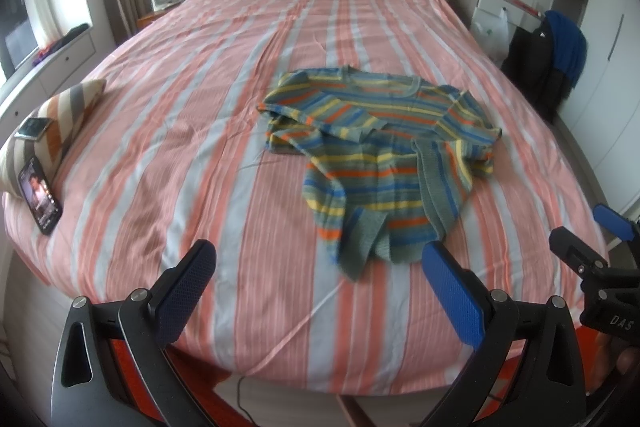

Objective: Fold small clothes

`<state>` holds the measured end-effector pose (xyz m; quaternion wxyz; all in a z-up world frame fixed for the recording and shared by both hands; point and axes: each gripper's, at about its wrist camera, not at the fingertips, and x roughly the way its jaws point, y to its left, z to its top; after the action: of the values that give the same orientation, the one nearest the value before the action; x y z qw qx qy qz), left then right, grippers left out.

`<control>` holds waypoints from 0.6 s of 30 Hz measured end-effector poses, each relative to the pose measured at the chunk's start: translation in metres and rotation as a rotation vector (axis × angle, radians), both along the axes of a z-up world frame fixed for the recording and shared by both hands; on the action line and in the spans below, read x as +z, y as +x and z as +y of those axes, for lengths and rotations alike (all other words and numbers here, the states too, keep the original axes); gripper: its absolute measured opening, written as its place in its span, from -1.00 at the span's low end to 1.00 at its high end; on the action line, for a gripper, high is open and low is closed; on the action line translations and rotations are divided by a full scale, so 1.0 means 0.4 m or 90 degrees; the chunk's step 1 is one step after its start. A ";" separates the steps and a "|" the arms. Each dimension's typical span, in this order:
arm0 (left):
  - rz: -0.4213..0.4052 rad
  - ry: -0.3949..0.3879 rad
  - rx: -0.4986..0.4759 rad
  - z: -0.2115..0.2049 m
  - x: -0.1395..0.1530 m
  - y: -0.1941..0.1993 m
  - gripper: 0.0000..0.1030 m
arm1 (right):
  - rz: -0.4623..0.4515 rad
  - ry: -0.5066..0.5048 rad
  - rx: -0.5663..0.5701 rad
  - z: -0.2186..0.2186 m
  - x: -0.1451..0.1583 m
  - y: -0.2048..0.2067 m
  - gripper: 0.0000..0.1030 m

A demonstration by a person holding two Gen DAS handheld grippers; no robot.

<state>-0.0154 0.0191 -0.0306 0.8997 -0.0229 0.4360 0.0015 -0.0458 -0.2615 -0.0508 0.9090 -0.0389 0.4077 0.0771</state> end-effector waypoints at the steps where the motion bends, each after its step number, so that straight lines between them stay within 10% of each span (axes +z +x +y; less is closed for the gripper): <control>1: 0.000 0.000 0.000 0.000 0.000 0.000 0.99 | 0.000 0.000 0.000 -0.001 0.000 0.000 0.99; 18: -0.008 0.008 0.032 0.095 -0.009 0.023 0.99 | -0.011 0.005 0.000 -0.012 0.005 0.000 0.99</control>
<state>-0.0061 0.0570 -0.0344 0.9023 -0.0283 0.4294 0.0263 -0.0459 -0.2663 -0.0490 0.9127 -0.0360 0.3994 0.0785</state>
